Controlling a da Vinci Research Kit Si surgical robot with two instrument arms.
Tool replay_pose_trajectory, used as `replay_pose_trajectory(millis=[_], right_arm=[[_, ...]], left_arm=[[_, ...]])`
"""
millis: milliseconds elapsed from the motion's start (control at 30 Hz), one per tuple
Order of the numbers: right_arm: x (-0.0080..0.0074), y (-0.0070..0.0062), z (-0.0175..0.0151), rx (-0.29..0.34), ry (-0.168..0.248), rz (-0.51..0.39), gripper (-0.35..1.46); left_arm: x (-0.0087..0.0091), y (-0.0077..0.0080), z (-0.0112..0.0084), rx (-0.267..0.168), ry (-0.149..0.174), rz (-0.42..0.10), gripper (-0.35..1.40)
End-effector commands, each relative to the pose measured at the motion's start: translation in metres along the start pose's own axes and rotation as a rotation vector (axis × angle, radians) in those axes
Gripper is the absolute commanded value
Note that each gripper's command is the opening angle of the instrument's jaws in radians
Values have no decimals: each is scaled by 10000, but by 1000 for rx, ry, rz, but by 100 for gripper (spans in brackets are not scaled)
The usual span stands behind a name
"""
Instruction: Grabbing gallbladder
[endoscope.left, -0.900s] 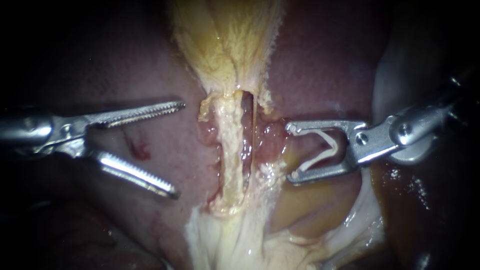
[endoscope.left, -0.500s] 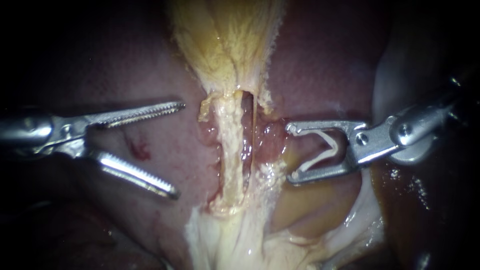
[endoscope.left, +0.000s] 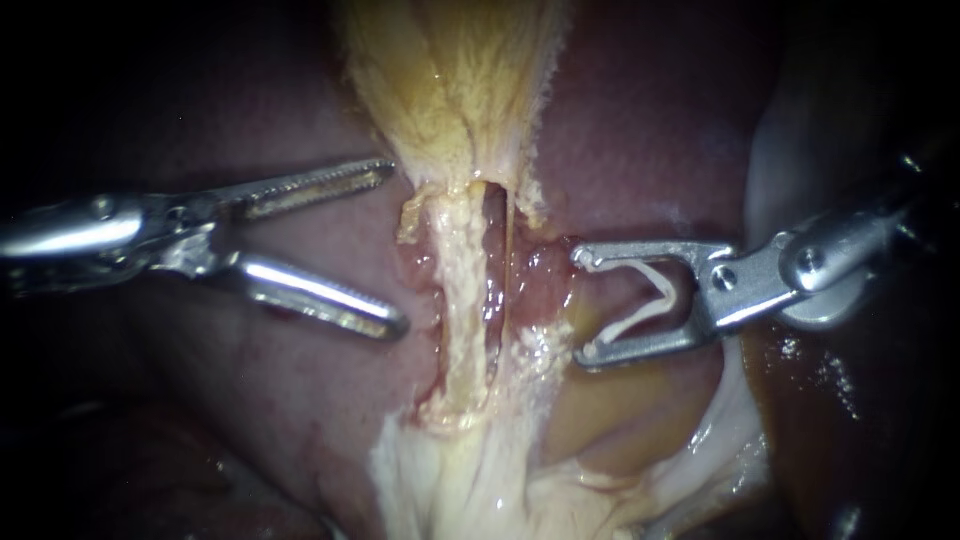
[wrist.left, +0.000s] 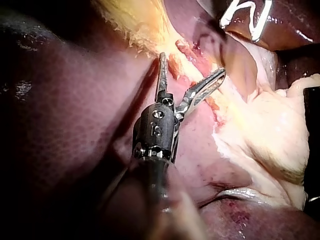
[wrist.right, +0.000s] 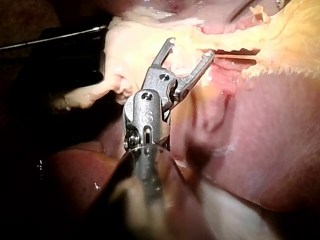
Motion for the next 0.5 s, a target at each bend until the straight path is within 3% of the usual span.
replay_pose_trajectory(millis=[33, 267, 500], right_arm=[[0, 0, 0, 0, 0, 0, 50], [0, 0, 0, 0, 0, 0, 50], [0, 0, 1, -1, 0, 0, 50]], left_arm=[[0, 0, 2, -8, 3, -26, 79], [9, 10, 14, -61, 32, -110, 61], [22, 22, 16, -93, 63, -129, 41]])
